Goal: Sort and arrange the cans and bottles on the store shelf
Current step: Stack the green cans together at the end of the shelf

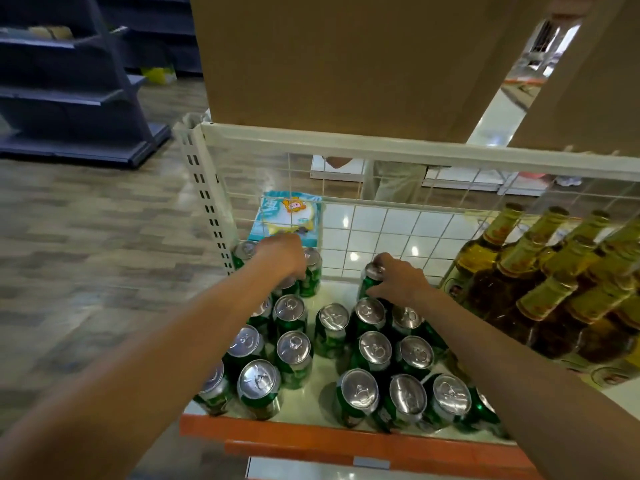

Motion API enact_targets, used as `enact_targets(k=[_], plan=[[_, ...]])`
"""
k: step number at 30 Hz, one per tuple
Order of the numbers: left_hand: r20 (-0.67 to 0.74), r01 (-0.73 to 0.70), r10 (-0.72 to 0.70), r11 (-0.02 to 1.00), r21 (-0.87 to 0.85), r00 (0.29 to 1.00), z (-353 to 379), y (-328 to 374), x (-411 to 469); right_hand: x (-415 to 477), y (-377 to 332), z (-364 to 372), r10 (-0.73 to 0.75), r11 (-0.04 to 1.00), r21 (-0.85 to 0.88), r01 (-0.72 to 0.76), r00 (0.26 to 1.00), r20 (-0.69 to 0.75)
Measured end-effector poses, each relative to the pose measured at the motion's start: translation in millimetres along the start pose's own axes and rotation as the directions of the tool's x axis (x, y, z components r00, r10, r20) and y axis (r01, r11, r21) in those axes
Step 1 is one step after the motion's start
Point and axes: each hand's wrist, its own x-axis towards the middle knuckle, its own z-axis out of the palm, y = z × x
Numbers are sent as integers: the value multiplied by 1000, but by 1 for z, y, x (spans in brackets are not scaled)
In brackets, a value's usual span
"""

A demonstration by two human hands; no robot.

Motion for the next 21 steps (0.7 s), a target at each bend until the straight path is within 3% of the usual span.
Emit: enact_targets(k=[5,9,13,18,21], plan=[[49,80,-77,994,-71,996,27,-13,1,8,-3,-11,13,968,-250,28,987,163],[-6,62,-64,988,-144,998,30,-14,1,13,-2,-13,26,971,-237,35,968,250],[-59,41,-47,995,-95,997,21,-9,-2,10,-5,-24,5,993,-117,31,955,298],[-112,-47,41,998,-50,993,-3,13,-6,-4,-19,-25,-182,969,186,161,978,101],[-90,-90,84,994,-55,992,-16,32,-6,-7,-32,-12,-250,918,334,212,965,74]])
